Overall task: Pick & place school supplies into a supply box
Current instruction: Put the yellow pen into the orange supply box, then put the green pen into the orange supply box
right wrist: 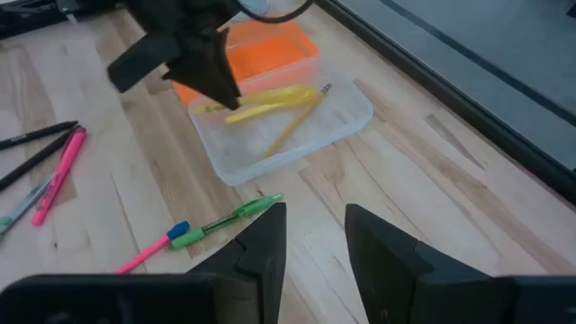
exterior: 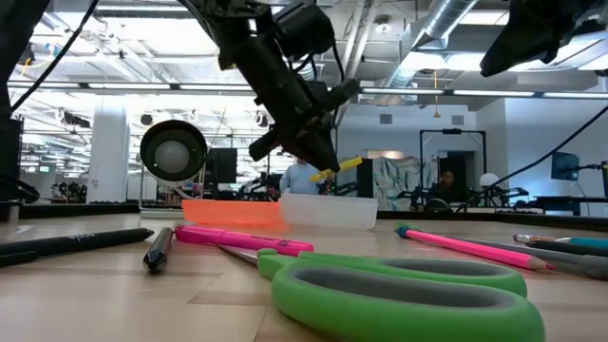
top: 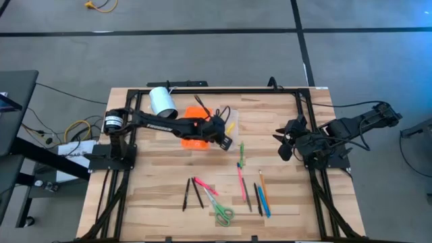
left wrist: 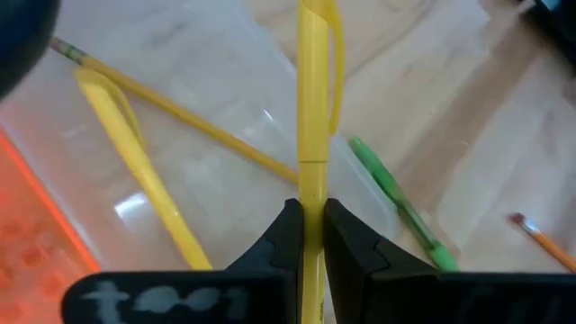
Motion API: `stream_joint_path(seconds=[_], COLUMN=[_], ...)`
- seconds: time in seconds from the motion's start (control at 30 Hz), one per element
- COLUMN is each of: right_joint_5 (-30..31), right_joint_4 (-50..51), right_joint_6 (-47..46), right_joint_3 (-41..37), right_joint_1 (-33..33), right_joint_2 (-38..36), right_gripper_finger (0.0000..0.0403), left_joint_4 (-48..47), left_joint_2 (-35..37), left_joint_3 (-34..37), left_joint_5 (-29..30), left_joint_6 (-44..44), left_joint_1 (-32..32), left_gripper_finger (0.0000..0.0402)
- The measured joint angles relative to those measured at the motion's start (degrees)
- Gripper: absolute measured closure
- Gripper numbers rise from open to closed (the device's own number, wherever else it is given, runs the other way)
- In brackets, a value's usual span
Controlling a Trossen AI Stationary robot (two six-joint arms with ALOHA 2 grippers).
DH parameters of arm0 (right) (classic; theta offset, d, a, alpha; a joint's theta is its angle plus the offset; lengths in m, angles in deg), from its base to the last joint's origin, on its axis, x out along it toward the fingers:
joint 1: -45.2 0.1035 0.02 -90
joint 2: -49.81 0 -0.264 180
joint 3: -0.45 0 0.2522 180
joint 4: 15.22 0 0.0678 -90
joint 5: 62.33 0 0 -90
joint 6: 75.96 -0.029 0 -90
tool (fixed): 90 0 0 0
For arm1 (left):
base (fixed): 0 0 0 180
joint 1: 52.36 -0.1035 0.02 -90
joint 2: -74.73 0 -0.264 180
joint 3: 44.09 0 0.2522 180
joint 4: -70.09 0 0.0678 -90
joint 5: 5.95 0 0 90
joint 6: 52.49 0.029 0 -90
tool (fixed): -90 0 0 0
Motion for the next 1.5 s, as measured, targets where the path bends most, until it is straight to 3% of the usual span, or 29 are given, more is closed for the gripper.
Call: stream_joint_path(seconds=[0.73, 1.2, 1.5], right_joint_5=[0.3, 0.3, 0.3], right_joint_4=[0.0, 0.0, -0.9], right_joint_6=[-1.0, -2.8, -2.9], right_joint_3=[0.0, 0.0, 0.0], right_joint_1=[0.0, 0.0, 0.0], right_joint_2=[0.0, 0.0, 0.0], right_gripper_finger=[0.0292, 0.0292, 0.0292], left_joint_4=[-0.2, -0.3, 0.2], left_joint_2=[0.0, 0.0, 0.0], left_joint_3=[0.0, 0.0, 0.0], left_joint_5=[-0.2, 3.3, -0.3], left_joint_6=[3.4, 0.9, 3.1], left_joint_1=[-3.2, -3.2, -2.8], left_gripper_finger=[0.0385, 0.0285, 0.0278])
